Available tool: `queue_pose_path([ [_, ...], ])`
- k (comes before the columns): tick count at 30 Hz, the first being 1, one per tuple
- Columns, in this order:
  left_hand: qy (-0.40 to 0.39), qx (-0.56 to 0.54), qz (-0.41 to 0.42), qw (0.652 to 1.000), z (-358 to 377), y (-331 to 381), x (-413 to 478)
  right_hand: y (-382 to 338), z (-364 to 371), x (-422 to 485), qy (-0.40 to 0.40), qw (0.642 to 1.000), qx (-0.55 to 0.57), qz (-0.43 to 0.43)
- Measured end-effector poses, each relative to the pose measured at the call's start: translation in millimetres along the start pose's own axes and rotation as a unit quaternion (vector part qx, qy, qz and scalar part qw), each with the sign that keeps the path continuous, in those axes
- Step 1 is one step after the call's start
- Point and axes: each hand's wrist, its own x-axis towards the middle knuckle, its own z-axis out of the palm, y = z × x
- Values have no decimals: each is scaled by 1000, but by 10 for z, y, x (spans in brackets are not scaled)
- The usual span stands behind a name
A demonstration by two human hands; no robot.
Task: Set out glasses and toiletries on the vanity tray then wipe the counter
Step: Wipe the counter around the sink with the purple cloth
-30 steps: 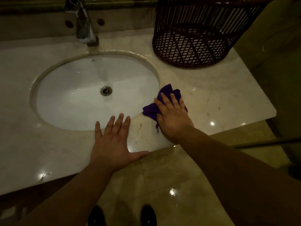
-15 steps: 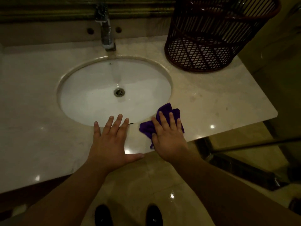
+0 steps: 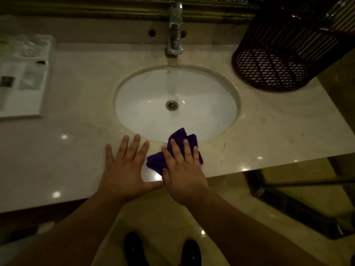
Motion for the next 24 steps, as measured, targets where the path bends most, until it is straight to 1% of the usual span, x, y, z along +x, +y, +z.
queue_pose_path([
  [5,5,-3,2,1000,2,-197,-69,-389,1,120,-1,1000,6,-30],
  [10,-1,15,3,1000,5,-255,-82,-441,-18,136,-6,999,10,-41],
  [17,-6,20,18,1000,-17,20,6,-142,-106,91,-34,995,32,-83],
  [24,-7,2,45,999,32,584,198,449,-159,-126,-33,997,27,-64],
])
